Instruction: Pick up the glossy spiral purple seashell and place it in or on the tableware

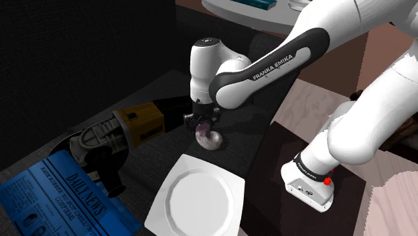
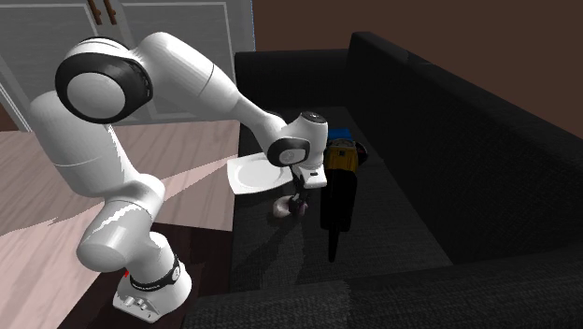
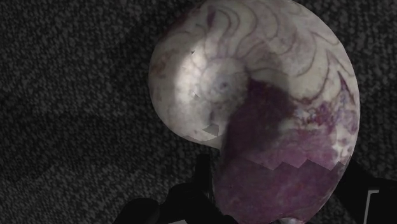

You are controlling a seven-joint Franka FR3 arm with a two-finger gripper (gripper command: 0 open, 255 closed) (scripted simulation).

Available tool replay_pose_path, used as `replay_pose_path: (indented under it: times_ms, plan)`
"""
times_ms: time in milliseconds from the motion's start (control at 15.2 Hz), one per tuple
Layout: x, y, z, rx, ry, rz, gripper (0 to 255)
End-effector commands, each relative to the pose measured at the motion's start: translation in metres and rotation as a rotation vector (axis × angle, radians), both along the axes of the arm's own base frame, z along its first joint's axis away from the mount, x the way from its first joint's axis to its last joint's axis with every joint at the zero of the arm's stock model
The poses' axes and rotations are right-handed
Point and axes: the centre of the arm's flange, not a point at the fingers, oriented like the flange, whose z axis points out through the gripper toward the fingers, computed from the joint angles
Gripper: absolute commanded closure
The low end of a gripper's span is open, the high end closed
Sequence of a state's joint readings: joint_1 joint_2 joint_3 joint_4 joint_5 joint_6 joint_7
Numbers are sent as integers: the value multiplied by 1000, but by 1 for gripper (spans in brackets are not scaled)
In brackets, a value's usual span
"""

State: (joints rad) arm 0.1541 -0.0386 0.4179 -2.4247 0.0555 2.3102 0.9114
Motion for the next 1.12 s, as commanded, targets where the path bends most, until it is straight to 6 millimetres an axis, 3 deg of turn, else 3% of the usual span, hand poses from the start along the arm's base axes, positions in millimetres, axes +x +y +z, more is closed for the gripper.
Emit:
replay_pose_path:
  times_ms: [0,1056]
  plan:
    - [0,0,-1,-1,2,0,255]
    - [0,0,79,-1,2,0,255]
